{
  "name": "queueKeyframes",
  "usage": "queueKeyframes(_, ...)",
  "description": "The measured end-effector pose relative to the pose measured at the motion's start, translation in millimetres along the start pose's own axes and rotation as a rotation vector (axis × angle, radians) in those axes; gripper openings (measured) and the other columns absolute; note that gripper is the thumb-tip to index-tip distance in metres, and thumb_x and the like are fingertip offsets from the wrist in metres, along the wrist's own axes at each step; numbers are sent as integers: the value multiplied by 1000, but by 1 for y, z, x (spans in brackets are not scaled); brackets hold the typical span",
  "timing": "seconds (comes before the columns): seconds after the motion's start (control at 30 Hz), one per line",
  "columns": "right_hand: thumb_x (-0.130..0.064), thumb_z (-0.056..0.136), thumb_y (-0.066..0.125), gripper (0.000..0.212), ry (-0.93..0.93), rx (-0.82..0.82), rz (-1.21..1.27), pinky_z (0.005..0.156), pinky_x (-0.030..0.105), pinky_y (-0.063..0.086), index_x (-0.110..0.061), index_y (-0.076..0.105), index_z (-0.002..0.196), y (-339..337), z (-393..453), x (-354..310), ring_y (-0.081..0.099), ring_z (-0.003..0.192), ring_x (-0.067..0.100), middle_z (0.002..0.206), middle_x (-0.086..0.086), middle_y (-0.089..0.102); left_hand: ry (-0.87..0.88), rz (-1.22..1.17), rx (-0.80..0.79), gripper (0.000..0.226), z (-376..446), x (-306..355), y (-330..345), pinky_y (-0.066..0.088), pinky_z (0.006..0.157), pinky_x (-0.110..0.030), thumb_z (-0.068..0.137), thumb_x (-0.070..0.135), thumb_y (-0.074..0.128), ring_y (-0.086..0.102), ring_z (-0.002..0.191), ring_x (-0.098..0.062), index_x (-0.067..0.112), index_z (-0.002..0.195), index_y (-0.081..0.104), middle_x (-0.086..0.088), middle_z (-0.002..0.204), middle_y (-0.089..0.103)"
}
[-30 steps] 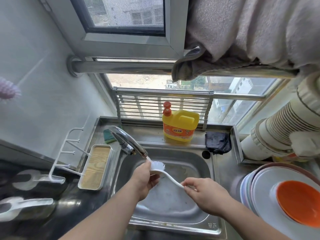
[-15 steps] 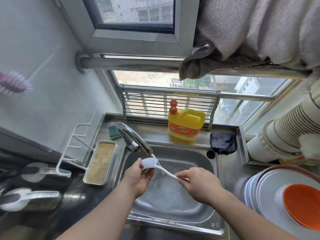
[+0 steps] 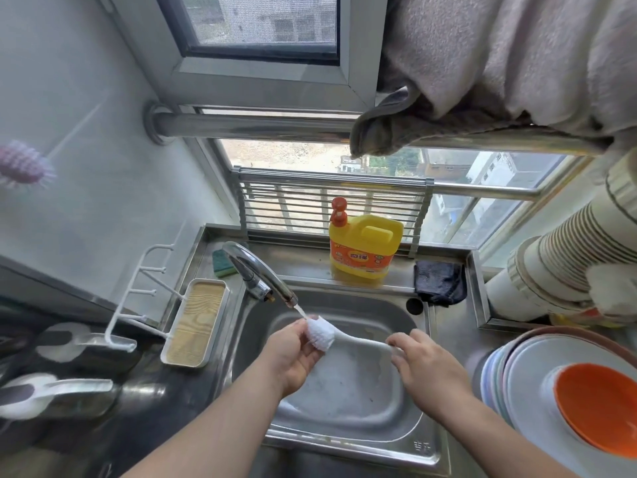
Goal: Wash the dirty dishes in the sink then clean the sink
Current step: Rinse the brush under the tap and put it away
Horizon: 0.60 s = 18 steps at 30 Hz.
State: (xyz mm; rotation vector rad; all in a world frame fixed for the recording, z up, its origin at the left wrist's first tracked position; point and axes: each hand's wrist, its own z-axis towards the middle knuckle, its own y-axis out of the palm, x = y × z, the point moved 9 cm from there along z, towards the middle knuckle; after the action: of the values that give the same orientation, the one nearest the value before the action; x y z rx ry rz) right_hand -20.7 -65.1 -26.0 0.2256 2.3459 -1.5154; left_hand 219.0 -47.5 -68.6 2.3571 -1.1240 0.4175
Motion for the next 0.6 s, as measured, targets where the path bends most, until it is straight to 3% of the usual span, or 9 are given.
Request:
queueKeyframes(0.1, -40, 108, 45, 18, -14, 19, -7, 69, 39, 51, -42, 51, 125, -4, 10, -18, 64, 91, 23, 110, -12, 44, 21, -7, 3, 21, -1, 5, -6, 58, 87, -40, 106, 15, 59, 73, 79, -26, 6, 119, 72, -12, 92, 77)
queueKeyframes(0.2, -38, 109, 41, 15, -20, 41, -18, 65, 39, 50, -40, 47, 123, -8, 20, -33, 62, 84, 26, 108, -10, 41, 44, -61, 18, 26, -2, 12, -12, 56, 88, -41, 109, 19, 55, 71, 82, -28, 8, 129, 67, -13, 96, 78)
queueKeyframes(0.33, -39, 110, 39, 16, -20, 29, -5, 69, 40, 53, -40, 47, 123, -11, 31, -42, 62, 86, 28, 111, -8, 44, 81, -109, 1, 36, -5, 28, -12, 58, 89, -42, 113, 26, 47, 74, 99, -30, 10, 143, 59, -18, 120, 76)
queueKeyframes(0.47, -40, 110, 40, 17, -57, 22, 25, 73, 42, 54, -40, 49, 124, -8, 31, -49, 63, 91, 27, 113, -8, 47, 104, -88, 8, 37, -7, 38, -13, 60, 82, -40, 113, 24, 48, 74, 95, -29, 9, 145, 56, -19, 121, 75)
queueKeyframes(0.6, -47, 108, 39, 22, -70, -19, 82, 72, 35, 44, -41, 55, 123, 1, 19, -41, 60, 98, 21, 108, -14, 51, 86, -68, 39, 34, -4, 30, -15, 64, 72, -41, 113, 25, 49, 69, 88, -30, 6, 140, 55, -20, 119, 68)
